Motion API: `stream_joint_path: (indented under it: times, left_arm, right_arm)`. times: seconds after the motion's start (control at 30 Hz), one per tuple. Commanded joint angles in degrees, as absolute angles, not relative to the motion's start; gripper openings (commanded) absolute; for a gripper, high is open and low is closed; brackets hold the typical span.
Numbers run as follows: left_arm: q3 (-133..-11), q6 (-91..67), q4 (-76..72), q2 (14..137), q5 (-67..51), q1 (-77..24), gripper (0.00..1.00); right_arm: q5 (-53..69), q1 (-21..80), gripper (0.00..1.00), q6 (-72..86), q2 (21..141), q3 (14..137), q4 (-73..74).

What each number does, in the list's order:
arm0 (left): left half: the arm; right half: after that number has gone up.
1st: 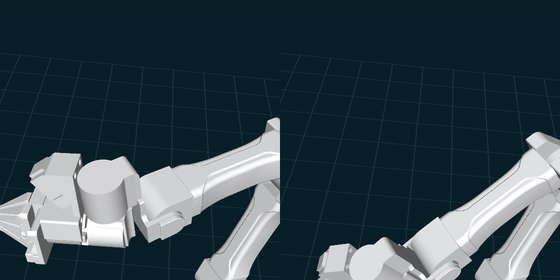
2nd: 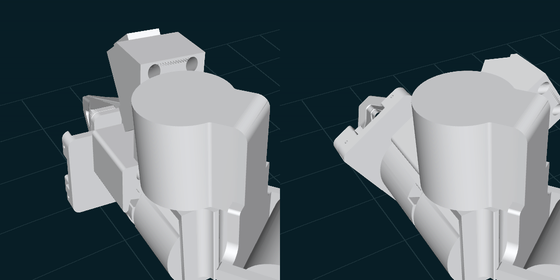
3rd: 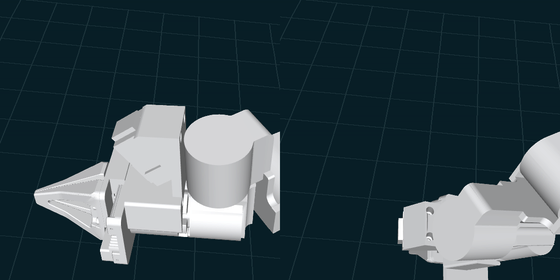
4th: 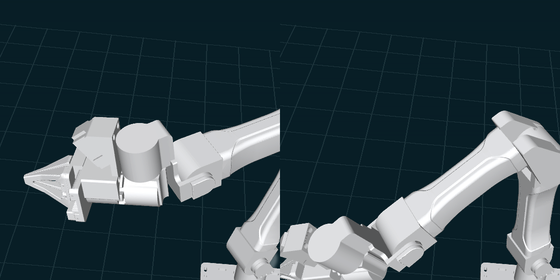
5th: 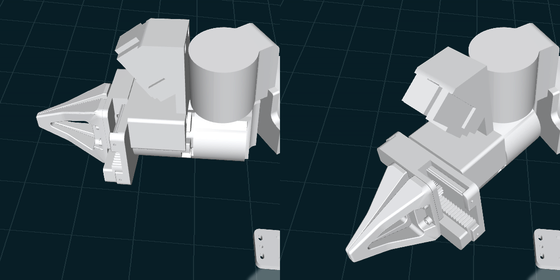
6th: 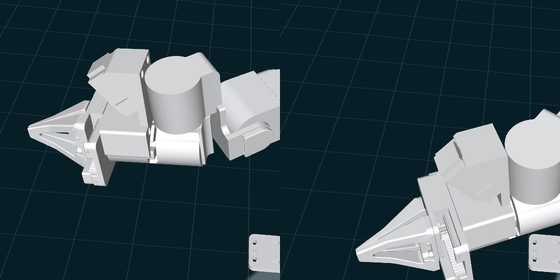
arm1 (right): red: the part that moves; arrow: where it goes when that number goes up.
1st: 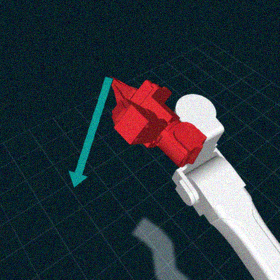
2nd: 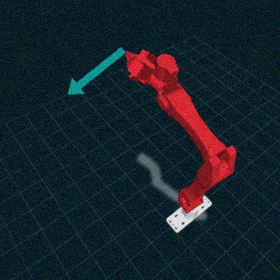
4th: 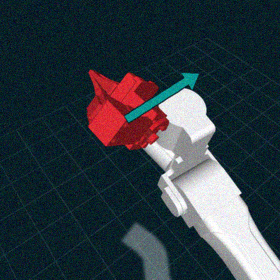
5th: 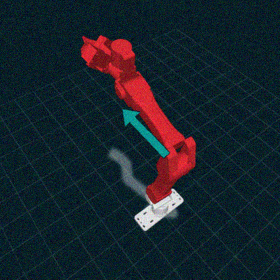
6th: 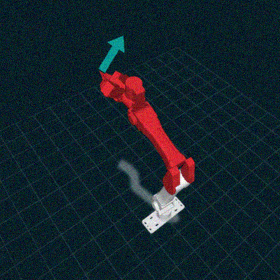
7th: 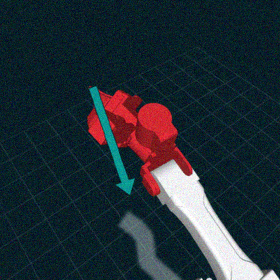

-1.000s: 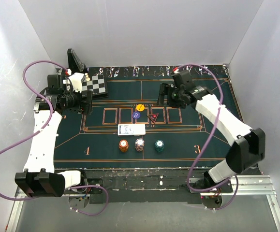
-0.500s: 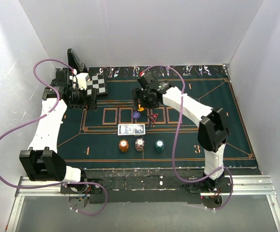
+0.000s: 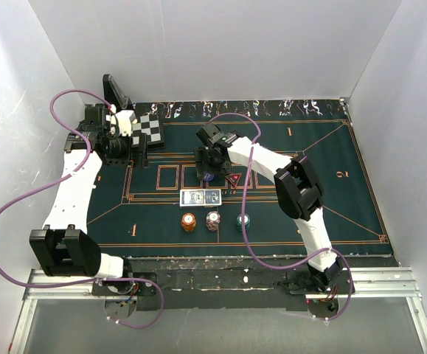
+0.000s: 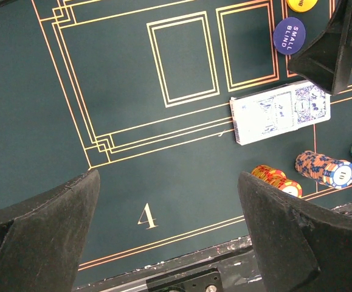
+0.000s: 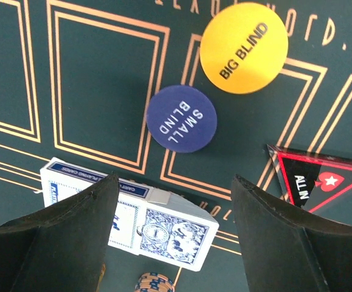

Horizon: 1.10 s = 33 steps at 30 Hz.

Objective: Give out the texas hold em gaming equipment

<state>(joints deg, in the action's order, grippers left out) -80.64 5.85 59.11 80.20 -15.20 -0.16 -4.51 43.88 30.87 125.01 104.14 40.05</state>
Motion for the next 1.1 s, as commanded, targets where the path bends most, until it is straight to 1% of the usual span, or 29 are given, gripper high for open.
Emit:
stream_joint_path:
  times: [0.0, 0.23, 0.5, 0.53, 0.7, 0.87, 1.07]
  left_arm:
    - [-82.70, 5.19, 58.98, 78.22, -14.06, -0.09, 0.98]
    - [-83.93, 5.01, 59.85, 78.05, -13.36, -0.09, 0.98]
    - [-84.46, 4.40, 59.68, 78.57, -13.54, -0.09, 0.98]
    - [-84.38, 4.31, 59.68, 78.66, -13.62, 1.74, 0.98]
    - [-84.20, 4.48, 59.77, 78.05, -13.71, 1.85, 0.98]
    - [-83.50, 4.39, 59.59, 77.43, -13.10, 2.20, 0.98]
    - [-83.58, 4.57, 59.76, 76.82, -13.54, 2.55, 0.98]
  right_arm:
    - [-5.10, 44.47, 0.80, 31.03, 127.17, 108.28, 37.97]
    - [-6.06, 44.74, 0.76, 30.67, 131.22, 111.00, 38.85]
    - [-7.73, 45.17, 0.72, 30.50, 130.43, 108.02, 38.41]
    - [-8.17, 45.44, 0.72, 30.32, 130.60, 108.02, 38.41]
    - [-12.64, 46.40, 0.70, 27.34, 133.15, 111.61, 40.51]
    - [-14.59, 46.84, 0.64, 26.10, 135.17, 113.81, 40.52]
    - [-13.54, 49.21, 0.51, 26.19, 136.93, 114.96, 39.46]
